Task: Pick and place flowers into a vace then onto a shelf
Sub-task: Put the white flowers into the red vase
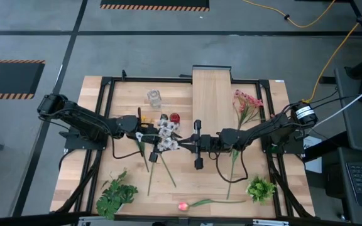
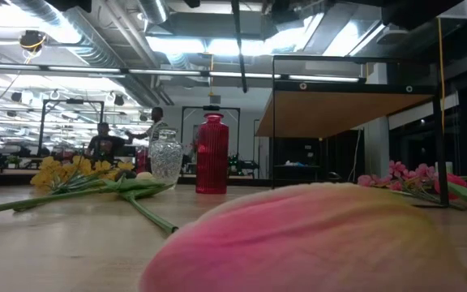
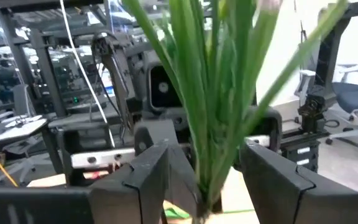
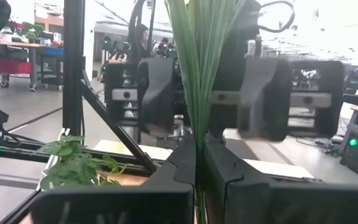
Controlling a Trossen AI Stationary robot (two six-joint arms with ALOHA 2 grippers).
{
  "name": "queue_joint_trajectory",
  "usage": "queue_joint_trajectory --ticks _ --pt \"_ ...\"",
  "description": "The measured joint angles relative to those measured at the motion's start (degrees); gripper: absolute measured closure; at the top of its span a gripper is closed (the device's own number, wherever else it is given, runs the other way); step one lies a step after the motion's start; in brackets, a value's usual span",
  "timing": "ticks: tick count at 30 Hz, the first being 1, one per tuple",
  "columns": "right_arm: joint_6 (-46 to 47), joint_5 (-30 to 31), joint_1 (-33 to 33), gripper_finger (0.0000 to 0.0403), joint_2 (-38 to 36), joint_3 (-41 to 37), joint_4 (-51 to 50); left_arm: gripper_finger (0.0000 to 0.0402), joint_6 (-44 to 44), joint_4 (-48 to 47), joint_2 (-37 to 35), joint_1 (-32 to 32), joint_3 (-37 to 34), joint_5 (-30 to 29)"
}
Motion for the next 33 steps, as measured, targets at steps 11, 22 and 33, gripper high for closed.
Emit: queue_joint_trajectory --ticks 11,22,33 --pt "-1.26 -0.09 0.0 0.0394 0.02 0.23 0.48 0.0252 -0.02 -0.94 0.0 0.0 0.0 -0.04" --pt "-1.18 0.19 0.09 0.0384 -0.04 0.23 0.03 0.0362 1.03 -0.94 -0.17 -0.01 0.0 -0.09" --pt "-1.43 -0.02 0.61 0.0292 0.09 0.23 -2.59 0.0395 0.48 -5.58 -1.37 -0.5 0.1 -0.21"
